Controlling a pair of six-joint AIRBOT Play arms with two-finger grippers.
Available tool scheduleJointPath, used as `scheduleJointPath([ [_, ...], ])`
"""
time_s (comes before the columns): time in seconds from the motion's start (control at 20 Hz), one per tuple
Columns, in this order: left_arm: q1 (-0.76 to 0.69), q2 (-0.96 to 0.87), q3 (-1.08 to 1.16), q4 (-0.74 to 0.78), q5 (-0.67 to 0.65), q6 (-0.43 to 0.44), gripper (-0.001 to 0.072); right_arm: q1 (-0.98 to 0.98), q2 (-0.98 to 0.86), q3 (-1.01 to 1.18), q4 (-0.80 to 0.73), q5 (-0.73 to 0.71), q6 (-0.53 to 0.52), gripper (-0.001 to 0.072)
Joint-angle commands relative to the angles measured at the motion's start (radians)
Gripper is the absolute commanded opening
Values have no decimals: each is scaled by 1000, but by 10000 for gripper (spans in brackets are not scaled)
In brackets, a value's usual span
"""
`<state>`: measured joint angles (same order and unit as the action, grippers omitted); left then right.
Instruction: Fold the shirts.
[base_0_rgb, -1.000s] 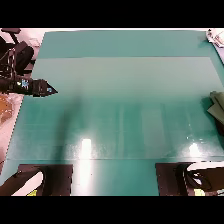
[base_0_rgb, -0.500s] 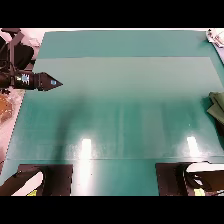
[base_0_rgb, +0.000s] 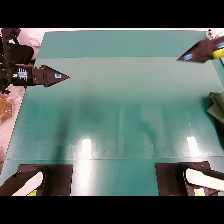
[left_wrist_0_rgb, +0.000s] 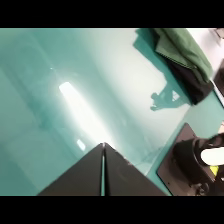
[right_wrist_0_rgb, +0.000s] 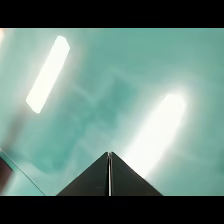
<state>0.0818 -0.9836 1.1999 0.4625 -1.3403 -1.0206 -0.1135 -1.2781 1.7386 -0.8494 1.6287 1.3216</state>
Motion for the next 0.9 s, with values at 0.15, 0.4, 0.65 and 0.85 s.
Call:
scheduleJointPath([
  [0.15, -3, 43, 5, -27, -36, 31, 30, 459, 260, -346, -217, -336, 68, 23],
  [0.4, -3, 43, 5, -45, -62, 26, 30, 496, 262, -471, -77, -399, 56, 24],
  [0.65, -3, 43, 5, -60, -80, 26, 30, 496, 276, -474, -78, -406, 57, 25],
  [0.85, -3, 43, 5, -60, -72, 26, 30, 496, 302, -474, -77, -406, 57, 25],
])
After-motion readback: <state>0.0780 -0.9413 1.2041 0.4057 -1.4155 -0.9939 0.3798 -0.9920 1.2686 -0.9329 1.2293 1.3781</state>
